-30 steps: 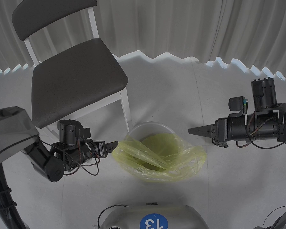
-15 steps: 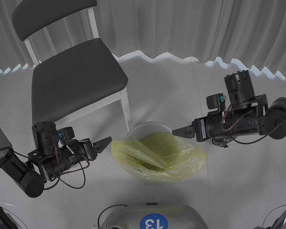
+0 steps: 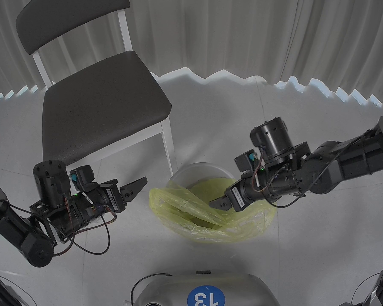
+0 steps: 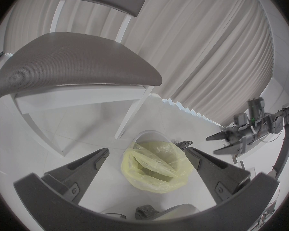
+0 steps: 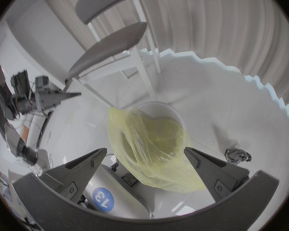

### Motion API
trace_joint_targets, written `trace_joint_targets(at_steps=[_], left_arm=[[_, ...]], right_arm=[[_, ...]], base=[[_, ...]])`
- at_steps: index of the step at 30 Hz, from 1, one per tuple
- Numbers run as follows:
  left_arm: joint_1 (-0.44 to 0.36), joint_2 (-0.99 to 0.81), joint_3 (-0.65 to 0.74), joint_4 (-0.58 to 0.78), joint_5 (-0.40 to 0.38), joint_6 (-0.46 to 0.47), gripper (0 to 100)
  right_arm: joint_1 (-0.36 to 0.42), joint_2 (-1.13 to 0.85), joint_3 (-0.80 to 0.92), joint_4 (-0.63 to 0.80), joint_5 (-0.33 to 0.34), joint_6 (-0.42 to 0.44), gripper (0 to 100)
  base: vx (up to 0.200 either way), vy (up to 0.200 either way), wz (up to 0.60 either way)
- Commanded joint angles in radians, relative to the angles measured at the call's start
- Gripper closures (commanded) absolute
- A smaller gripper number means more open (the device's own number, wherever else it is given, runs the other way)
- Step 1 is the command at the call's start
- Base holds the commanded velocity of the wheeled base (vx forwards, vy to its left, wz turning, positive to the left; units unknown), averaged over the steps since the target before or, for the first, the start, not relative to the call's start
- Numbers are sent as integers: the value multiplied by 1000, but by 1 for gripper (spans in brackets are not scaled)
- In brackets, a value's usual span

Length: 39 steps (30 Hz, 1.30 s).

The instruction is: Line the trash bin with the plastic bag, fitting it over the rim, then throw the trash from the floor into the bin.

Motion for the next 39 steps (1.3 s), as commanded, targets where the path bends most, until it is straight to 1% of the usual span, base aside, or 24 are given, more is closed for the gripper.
trace_joint_targets(at_steps=[1, 3, 5, 13, 18, 31, 36, 39], left_arm=[[-3, -28, 4, -2, 0, 1, 0], [-10, -31, 14, -3, -1, 2, 0], [-35, -35, 19, -5, 0, 2, 0], [-42, -55, 24, -3, 2, 2, 0], [-61, -52, 33, -5, 2, 2, 0], [-59, -44, 39, -5, -3, 2, 0], [-58, -44, 39, -5, -3, 2, 0], [-55, -41, 39, -5, -4, 2, 0]], right_arm=[[24, 87, -23, 5, 0, -5, 0], [29, 113, -26, -4, 0, -8, 0], [29, 135, -36, -4, 0, -15, 0], [25, 213, -73, -5, 0, -18, 0], [13, 287, -112, -7, -2, -23, 0], [-19, 348, -198, -5, -2, -31, 0], [-14, 365, -202, -4, -2, -31, 0], [5, 367, -201, -4, -2, -31, 0]], base=[[0, 0, 0], [0, 0, 0], [0, 0, 0], [0, 0, 0], [0, 0, 0], [0, 0, 0], [0, 0, 0], [0, 0, 0]])
